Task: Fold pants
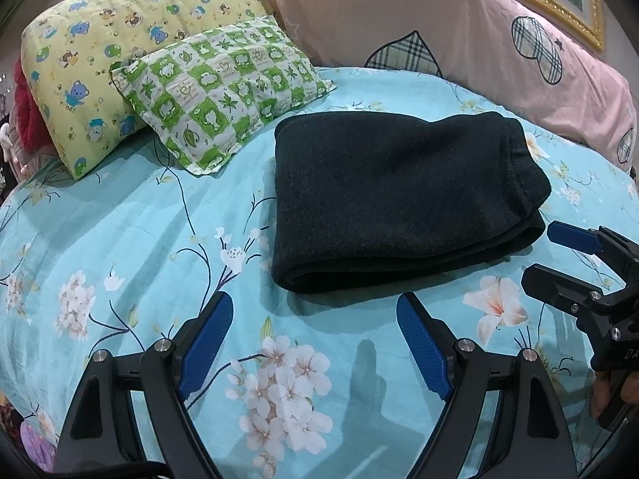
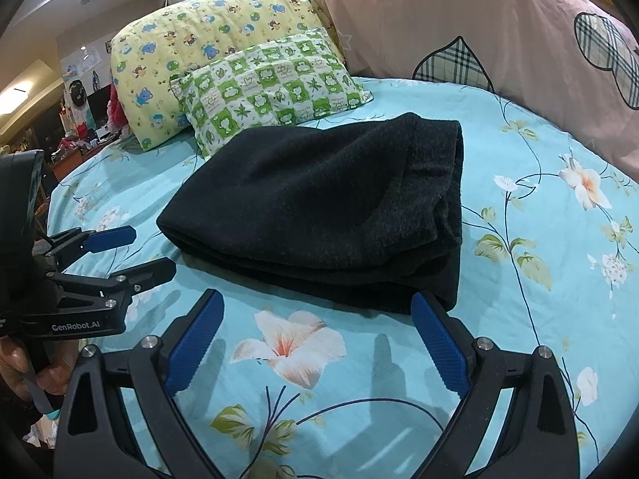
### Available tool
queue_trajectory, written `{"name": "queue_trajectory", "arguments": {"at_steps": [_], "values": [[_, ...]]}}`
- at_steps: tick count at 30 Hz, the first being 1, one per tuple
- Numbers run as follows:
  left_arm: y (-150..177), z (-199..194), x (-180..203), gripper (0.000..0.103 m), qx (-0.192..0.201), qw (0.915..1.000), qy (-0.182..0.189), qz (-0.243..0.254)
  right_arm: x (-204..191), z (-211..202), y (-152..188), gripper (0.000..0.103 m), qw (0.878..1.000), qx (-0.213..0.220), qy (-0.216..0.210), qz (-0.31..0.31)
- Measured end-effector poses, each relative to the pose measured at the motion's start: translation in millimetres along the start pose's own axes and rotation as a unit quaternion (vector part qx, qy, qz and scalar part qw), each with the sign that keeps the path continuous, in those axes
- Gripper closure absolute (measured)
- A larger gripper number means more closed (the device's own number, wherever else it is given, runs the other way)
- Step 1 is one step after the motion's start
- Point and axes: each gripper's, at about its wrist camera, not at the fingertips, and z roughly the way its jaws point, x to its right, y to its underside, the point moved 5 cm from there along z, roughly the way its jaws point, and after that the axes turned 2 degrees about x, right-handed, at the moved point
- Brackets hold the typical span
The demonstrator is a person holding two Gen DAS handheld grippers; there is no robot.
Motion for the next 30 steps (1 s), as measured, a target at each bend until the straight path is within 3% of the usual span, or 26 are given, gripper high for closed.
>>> {"name": "queue_trajectory", "arguments": {"at_steps": [30], "values": [[-8,-2,0,0.018,0.009,1.0000,-0.003,-0.002,-5,-8,-15,0.007,1.000,0.016,-0.004,-0.005]]}}
